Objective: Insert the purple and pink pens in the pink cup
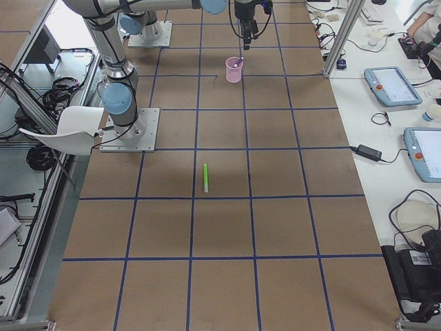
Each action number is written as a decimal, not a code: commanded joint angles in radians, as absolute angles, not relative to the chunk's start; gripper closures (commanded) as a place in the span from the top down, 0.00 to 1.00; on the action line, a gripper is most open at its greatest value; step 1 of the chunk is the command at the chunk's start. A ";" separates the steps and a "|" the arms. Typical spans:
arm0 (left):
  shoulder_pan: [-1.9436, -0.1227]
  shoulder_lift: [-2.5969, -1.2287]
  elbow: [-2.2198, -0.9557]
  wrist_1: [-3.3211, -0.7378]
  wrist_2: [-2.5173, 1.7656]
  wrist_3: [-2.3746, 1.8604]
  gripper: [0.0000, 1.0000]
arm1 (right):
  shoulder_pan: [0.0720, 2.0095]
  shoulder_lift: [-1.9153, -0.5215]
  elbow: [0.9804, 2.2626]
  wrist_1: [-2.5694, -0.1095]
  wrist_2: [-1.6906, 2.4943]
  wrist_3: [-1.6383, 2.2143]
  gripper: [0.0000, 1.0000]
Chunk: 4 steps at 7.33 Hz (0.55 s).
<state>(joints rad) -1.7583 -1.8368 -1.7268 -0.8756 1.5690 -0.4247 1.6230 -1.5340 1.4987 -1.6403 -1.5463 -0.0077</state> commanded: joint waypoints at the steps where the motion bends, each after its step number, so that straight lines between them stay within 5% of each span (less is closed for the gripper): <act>1: -1.657 -1.749 -1.654 -1.140 1.529 -0.275 1.00 | 1.623 -1.534 1.499 -1.640 -1.546 -0.008 1.00; 4: -1.541 -1.646 -1.594 -1.429 1.545 -0.074 1.00 | 1.623 -1.534 1.499 -1.640 -1.546 -0.008 1.00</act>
